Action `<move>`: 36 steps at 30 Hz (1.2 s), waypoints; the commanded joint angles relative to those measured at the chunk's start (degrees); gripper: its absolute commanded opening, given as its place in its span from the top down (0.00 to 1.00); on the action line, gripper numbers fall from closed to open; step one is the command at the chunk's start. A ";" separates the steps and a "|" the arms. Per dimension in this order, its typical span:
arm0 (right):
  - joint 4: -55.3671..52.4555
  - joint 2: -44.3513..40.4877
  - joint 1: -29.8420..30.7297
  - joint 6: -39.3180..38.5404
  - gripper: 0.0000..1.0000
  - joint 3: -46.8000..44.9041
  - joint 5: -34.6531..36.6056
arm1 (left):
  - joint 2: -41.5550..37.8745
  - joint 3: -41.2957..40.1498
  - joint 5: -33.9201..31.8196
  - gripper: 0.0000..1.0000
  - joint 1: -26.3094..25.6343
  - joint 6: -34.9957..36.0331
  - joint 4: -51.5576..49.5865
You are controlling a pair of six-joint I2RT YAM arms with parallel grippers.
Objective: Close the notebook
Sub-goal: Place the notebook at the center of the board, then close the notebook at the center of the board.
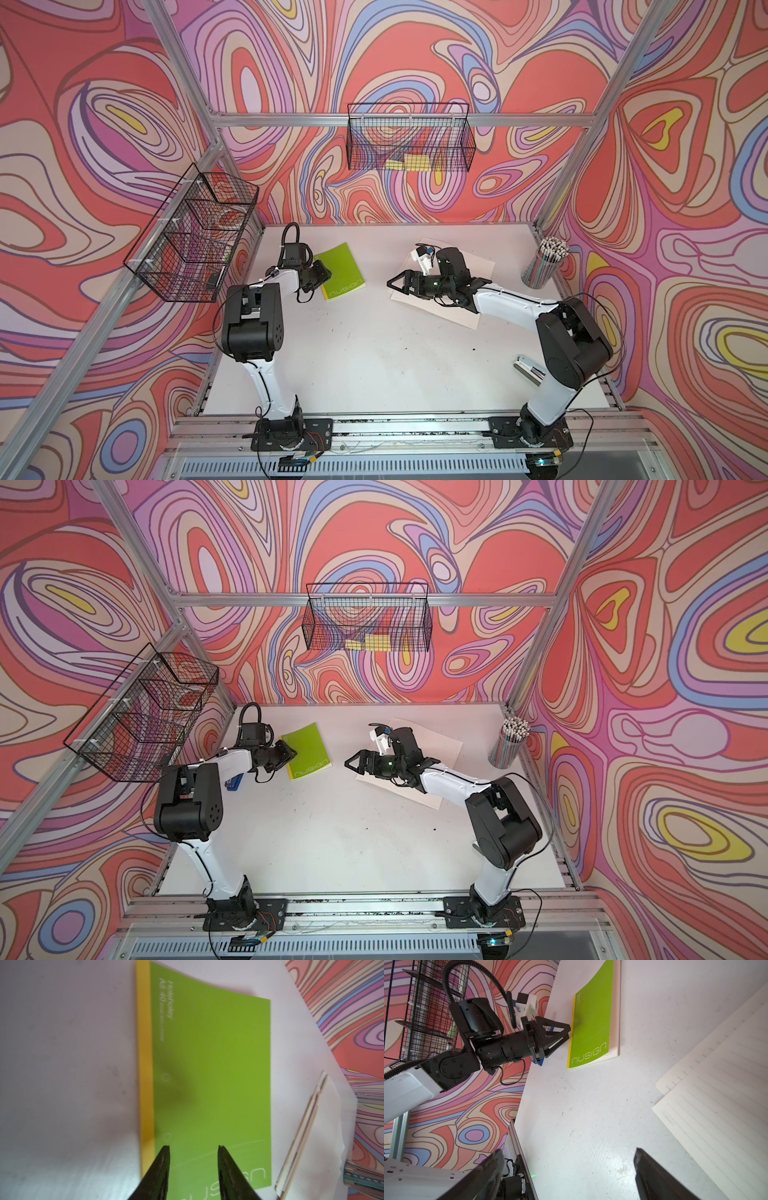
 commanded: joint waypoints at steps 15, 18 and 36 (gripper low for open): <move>-22.06 -10.30 -0.16 -6.00 0.02 8.51 9.76 | -29.56 -12.16 1.64 0.49 -13.99 -2.03 -5.95; -22.12 -13.42 -0.29 -6.19 0.02 5.08 13.06 | -33.71 -16.04 0.86 0.48 -16.97 -3.78 -3.93; -20.65 -37.61 -0.31 -1.65 0.02 -19.93 23.87 | -54.71 -46.66 -11.64 0.47 -35.32 -17.32 11.20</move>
